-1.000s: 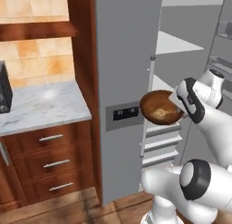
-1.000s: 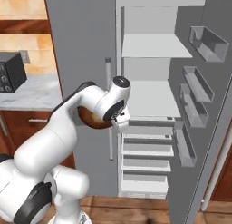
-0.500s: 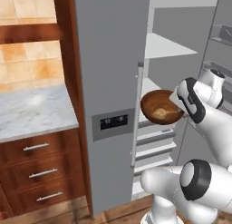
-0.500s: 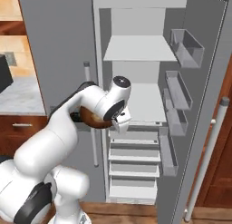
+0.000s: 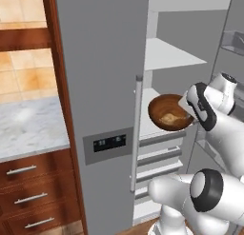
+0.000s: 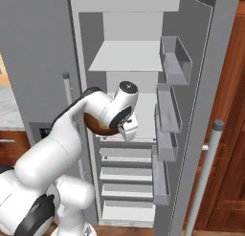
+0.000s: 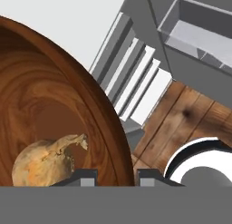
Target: Move the mug from next to the sink to the open cabinet. Then, move the bowl with the onion to the fridge to clear the area for faucet cleaning.
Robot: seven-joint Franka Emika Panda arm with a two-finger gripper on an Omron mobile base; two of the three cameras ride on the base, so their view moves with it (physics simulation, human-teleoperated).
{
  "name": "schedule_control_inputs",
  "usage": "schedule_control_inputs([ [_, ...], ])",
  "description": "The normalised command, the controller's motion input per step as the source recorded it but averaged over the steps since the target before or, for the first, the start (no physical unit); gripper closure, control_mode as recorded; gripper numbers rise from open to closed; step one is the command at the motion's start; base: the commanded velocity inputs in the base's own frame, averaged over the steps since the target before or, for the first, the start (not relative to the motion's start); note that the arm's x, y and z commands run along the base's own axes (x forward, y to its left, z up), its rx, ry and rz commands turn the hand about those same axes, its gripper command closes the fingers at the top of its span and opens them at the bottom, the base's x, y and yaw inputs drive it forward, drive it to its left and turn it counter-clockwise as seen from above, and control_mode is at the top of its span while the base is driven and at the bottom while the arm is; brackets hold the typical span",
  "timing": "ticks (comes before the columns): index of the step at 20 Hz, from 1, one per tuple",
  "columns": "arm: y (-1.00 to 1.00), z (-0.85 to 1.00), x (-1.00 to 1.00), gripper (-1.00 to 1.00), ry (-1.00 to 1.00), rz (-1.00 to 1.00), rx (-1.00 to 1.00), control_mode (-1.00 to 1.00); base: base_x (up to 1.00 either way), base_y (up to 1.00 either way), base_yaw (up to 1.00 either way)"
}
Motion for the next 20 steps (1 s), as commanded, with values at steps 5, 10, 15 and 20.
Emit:
schedule_control_inputs([
  [5,-0.09,0.00,0.12,1.00,0.00,0.00,0.00,-1.00,0.34,-0.11,0.00],
  [10,-0.23,-0.01,0.63,1.00,0.10,-0.14,0.00,-1.00,0.00,0.00,0.00],
  [15,-0.03,-0.43,0.43,1.00,0.11,-0.04,-0.01,-1.00,0.00,0.00,0.00],
  [20,0.00,-0.36,0.06,1.00,0.03,0.00,0.04,-1.00,0.00,0.00,0.00],
])
